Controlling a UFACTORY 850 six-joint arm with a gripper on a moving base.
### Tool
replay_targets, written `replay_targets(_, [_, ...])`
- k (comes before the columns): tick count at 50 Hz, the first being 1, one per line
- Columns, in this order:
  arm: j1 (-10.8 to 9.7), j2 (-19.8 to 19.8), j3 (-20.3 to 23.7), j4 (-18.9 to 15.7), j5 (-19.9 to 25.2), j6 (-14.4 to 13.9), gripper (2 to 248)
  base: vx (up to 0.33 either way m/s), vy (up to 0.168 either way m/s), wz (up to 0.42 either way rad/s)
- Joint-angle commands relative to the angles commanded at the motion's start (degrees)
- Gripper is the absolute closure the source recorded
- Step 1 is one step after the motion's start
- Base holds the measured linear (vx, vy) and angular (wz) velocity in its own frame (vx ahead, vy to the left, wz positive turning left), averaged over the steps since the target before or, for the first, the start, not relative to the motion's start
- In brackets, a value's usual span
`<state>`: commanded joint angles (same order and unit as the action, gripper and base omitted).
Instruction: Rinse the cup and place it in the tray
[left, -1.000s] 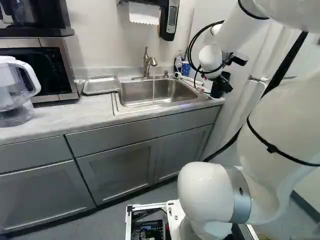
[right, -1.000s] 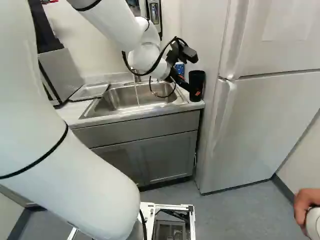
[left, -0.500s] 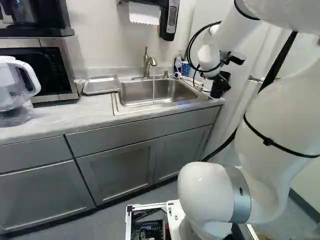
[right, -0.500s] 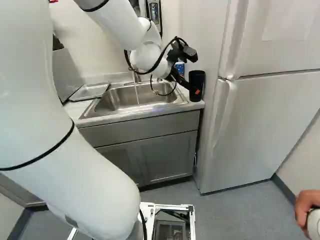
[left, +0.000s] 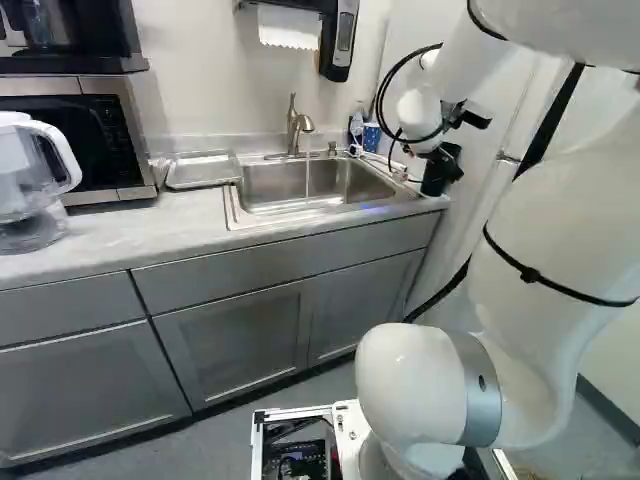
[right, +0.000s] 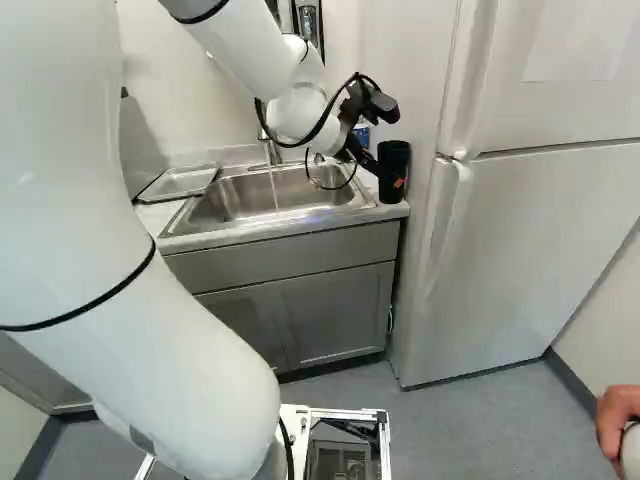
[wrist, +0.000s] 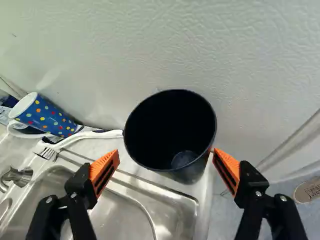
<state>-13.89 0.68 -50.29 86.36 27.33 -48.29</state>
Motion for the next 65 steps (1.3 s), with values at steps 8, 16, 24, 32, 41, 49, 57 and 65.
replay_targets(8, [-0.49, -0.70, -0.70, 0.00, 0.00, 0.00, 3, 0.000, 0.000, 0.000])
replay_targets(16, [-0.51, -1.12, -1.13, 0.00, 0.00, 0.00, 3, 0.000, 0.000, 0.000])
replay_targets(24, [-0.51, -1.12, -1.13, 0.00, 0.00, 0.00, 3, 0.000, 0.000, 0.000])
replay_targets(32, [-0.51, -1.12, -1.13, 0.00, 0.00, -1.41, 3, 0.000, 0.000, 0.000])
replay_targets(41, [-0.51, -1.12, -1.13, 0.00, 0.00, -4.45, 3, 0.000, 0.000, 0.000])
replay_targets(49, [-0.51, -1.12, -1.13, 0.00, 0.00, -4.45, 3, 0.000, 0.000, 0.000])
replay_targets(57, [-0.51, -1.12, -1.13, 0.00, 0.00, -4.45, 3, 0.000, 0.000, 0.000])
replay_targets(65, [-0.51, -1.12, -1.13, 0.00, 0.00, -4.45, 33, 0.000, 0.000, 0.000])
